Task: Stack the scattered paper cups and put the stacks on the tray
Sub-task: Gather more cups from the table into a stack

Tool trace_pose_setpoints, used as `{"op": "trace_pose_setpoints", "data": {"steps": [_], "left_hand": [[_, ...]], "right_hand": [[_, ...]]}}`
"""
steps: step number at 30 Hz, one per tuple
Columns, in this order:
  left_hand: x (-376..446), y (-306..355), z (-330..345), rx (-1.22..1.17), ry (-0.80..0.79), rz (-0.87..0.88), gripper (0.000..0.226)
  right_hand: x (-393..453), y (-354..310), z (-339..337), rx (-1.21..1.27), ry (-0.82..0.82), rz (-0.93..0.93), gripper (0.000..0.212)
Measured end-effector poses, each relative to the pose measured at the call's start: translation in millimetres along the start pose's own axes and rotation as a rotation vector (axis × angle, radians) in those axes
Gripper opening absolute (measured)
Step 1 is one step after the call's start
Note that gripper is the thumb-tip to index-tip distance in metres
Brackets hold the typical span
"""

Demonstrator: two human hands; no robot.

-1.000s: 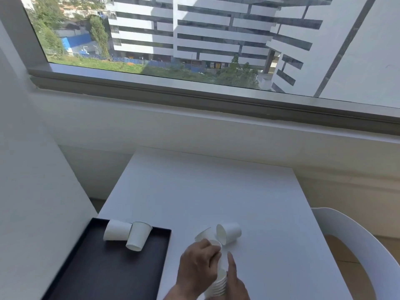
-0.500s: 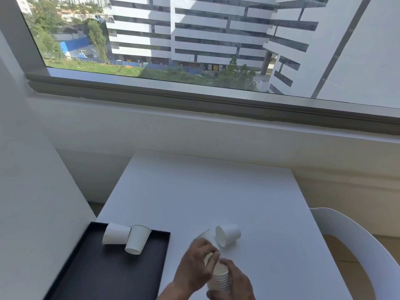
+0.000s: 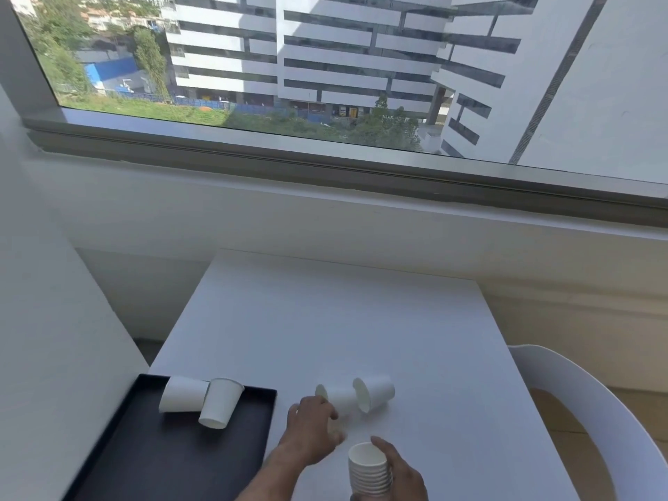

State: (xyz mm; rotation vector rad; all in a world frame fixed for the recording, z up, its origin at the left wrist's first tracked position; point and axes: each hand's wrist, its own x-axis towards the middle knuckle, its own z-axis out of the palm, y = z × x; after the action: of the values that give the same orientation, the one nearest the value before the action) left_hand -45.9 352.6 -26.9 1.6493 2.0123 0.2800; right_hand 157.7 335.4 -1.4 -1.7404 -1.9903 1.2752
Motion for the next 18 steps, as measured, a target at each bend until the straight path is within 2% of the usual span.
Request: {"op": "trace_pose_setpoints", "data": {"steps": [4, 8, 13, 18], "left_hand": [[-14.3, 3.7, 2.5, -0.268, 0.214, 0.108, 0.010], [-29.2, 15.4, -4.5, -0.414, 0.294, 0.190, 0.017], [-42.5, 31.1, -5.6, -0.548, 0.277, 0.265, 0.023], [-51.8, 42.9, -6.8, -0.493, 0.149, 0.350, 0.028]], "right_hand": [[3.2, 6.4, 2.4, -0.034, 0.002, 0.045, 0.107], [6.2, 7.9, 8.1, -0.135, 0.025, 0.071, 0.120], [10.7, -0.3, 6.1, -0.197, -0.033, 0.095, 0.137], [4.6, -22.7, 9.2, -0.198, 0.017, 0.047, 0.127]]}}
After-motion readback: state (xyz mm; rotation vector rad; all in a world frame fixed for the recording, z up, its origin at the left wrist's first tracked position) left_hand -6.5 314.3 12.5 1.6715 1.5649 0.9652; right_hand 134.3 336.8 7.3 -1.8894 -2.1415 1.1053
